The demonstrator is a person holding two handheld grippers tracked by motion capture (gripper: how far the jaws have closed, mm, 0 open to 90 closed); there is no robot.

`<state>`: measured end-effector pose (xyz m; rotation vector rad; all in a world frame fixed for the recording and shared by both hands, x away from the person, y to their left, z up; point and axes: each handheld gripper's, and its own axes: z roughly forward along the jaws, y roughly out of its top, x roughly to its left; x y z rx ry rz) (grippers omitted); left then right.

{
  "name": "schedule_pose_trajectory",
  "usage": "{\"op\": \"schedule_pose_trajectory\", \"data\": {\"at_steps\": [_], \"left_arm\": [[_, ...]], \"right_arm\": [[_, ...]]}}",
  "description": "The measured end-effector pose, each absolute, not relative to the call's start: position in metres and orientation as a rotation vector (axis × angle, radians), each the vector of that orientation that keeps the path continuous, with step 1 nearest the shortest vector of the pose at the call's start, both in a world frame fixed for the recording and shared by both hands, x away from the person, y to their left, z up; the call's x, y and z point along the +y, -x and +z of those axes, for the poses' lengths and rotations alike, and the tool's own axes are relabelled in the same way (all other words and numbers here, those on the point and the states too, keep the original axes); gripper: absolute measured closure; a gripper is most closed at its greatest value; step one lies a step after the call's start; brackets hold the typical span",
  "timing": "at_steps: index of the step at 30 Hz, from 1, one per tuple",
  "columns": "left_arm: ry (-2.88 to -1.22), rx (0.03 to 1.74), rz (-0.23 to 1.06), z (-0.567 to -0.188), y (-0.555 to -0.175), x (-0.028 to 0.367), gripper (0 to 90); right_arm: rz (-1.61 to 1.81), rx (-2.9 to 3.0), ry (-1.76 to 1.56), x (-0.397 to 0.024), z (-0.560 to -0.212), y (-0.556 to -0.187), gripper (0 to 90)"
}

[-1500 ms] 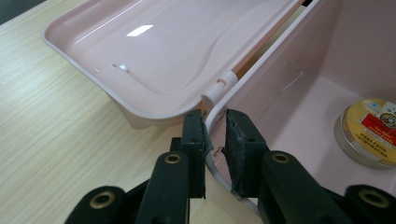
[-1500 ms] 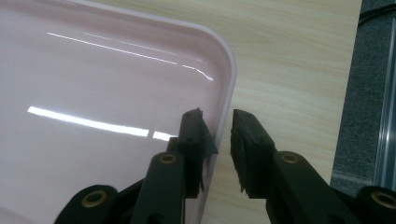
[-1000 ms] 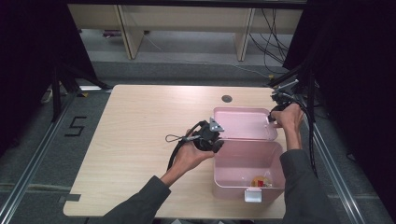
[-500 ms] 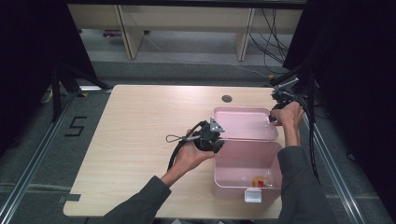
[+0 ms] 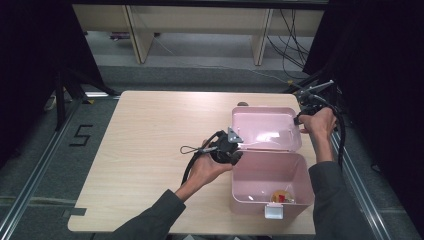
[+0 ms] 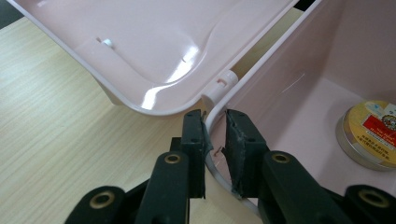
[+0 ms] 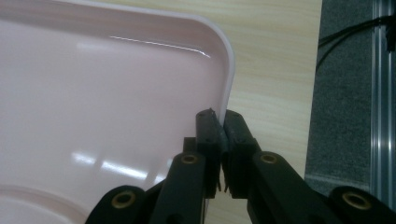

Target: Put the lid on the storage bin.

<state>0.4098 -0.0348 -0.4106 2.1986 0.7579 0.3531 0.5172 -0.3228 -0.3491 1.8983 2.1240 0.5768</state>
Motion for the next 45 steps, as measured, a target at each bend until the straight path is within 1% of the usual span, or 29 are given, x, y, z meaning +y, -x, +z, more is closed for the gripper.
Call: {"op": "schedule_pose_trajectory", "data": {"at_steps": [4, 5, 7, 10, 11, 12, 13, 16, 17, 26, 28, 30, 36, 40, 45], "left_arm": [[-2.195, 0.756, 0.356, -0.411, -0.410, -0.037, 77.3], [-2.193, 0.758, 0.357, -0.411, -0.410, -0.037, 77.3], [-2.192, 0.765, 0.358, -0.411, -0.409, -0.036, 77.2], [-2.190, 0.767, 0.361, -0.411, -0.409, -0.036, 77.3], [-2.189, 0.768, 0.361, -0.411, -0.409, -0.036, 77.3], [-2.189, 0.767, 0.361, -0.411, -0.409, -0.036, 77.3], [-2.187, 0.766, 0.359, -0.411, -0.409, -0.036, 77.3], [-2.181, 0.777, 0.357, -0.412, -0.409, -0.036, 77.3], [-2.184, 0.771, 0.362, -0.412, -0.409, -0.036, 77.3], [-2.177, 0.774, 0.364, -0.412, -0.408, -0.035, 77.3], [-2.175, 0.776, 0.366, -0.412, -0.408, -0.035, 77.3], [-2.173, 0.774, 0.368, -0.412, -0.407, -0.035, 77.3], [-2.172, 0.775, 0.375, -0.413, -0.407, -0.036, 77.2], [-2.174, 0.776, 0.379, -0.412, -0.407, -0.036, 77.1], [-2.172, 0.776, 0.382, -0.413, -0.406, -0.036, 77.0]], "right_arm": [[0.614, 2.114, -1.832, -0.328, -0.342, -0.512, 87.4], [0.631, 2.101, -1.866, -0.326, -0.339, -0.510, 87.5], [0.655, 2.119, -1.750, -0.331, -0.337, -0.508, 87.6], [0.694, 2.089, -1.782, -0.328, -0.331, -0.502, 87.8], [0.706, 2.094, -1.743, -0.330, -0.330, -0.501, 87.9], [0.715, 2.074, -1.790, -0.328, -0.328, -0.498, 87.9], [0.718, 2.087, -1.742, -0.330, -0.327, -0.498, 88.0], [0.748, 2.069, -1.752, -0.330, -0.323, -0.492, 88.1], [0.741, 2.081, -1.689, -0.333, -0.323, -0.490, 88.2], [0.823, 2.047, -1.609, -0.336, -0.315, -0.473, 88.6], [0.832, 2.040, -1.637, -0.335, -0.312, -0.467, 88.6], [0.846, 2.029, -1.588, -0.336, -0.313, -0.464, 88.6], [0.889, 2.016, -1.589, -0.337, -0.308, -0.451, 88.5], [0.931, 2.010, -1.513, -0.341, -0.307, -0.442, 88.5], [0.987, 1.977, -1.516, -0.342, -0.305, -0.429, 88.6]]}}
